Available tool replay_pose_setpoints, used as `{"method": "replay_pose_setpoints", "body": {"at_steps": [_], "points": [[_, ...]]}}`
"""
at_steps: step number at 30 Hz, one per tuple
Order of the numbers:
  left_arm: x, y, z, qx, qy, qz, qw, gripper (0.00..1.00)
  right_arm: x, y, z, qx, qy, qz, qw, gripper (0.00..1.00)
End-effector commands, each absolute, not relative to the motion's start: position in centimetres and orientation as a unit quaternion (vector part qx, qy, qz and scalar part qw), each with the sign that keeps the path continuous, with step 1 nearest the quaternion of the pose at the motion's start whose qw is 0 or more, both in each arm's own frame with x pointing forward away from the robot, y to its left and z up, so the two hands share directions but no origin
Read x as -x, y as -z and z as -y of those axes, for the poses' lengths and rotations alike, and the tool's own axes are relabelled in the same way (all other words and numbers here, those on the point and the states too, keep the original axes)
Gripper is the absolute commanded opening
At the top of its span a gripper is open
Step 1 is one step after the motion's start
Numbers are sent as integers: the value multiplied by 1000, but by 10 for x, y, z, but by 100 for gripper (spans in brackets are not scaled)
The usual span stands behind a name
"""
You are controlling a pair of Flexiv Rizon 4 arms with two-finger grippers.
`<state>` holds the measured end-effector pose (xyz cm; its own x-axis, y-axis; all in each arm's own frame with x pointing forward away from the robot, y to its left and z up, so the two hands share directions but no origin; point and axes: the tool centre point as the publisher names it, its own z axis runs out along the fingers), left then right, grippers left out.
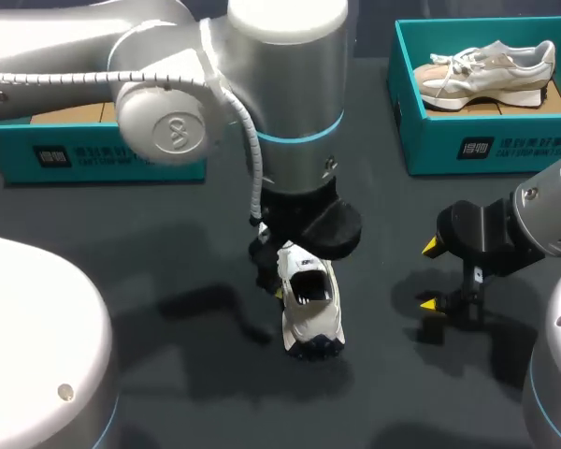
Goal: Take the shoe out of the shoebox, open the shoe tongue, remove and reinsert the insole, then place the shoe into the shoebox
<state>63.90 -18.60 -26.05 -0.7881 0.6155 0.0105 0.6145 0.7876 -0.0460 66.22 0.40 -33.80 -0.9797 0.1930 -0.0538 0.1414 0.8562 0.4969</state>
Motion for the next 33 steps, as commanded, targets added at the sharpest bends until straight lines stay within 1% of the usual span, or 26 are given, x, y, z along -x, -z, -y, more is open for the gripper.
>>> {"method": "replay_pose_setpoints", "body": {"at_steps": [1,2,12,22,32,33], "points": [[-629,264,192,114,30,992,41,100,-660,338,-4,-87,-254,-962,52,100],[-629,262,193,98,40,993,57,100,-660,338,-4,-87,-254,-962,52,100],[-629,262,193,98,40,993,57,100,-660,338,-4,-87,-254,-962,52,100],[-620,292,210,44,20,998,30,100,-660,338,-4,-87,-254,-962,52,100],[-615,313,211,8,-1,999,38,100,-660,338,-4,-87,-254,-962,52,100],[-615,315,211,7,-5,999,41,96,-660,338,-4,-87,-254,-962,52,100]]}}
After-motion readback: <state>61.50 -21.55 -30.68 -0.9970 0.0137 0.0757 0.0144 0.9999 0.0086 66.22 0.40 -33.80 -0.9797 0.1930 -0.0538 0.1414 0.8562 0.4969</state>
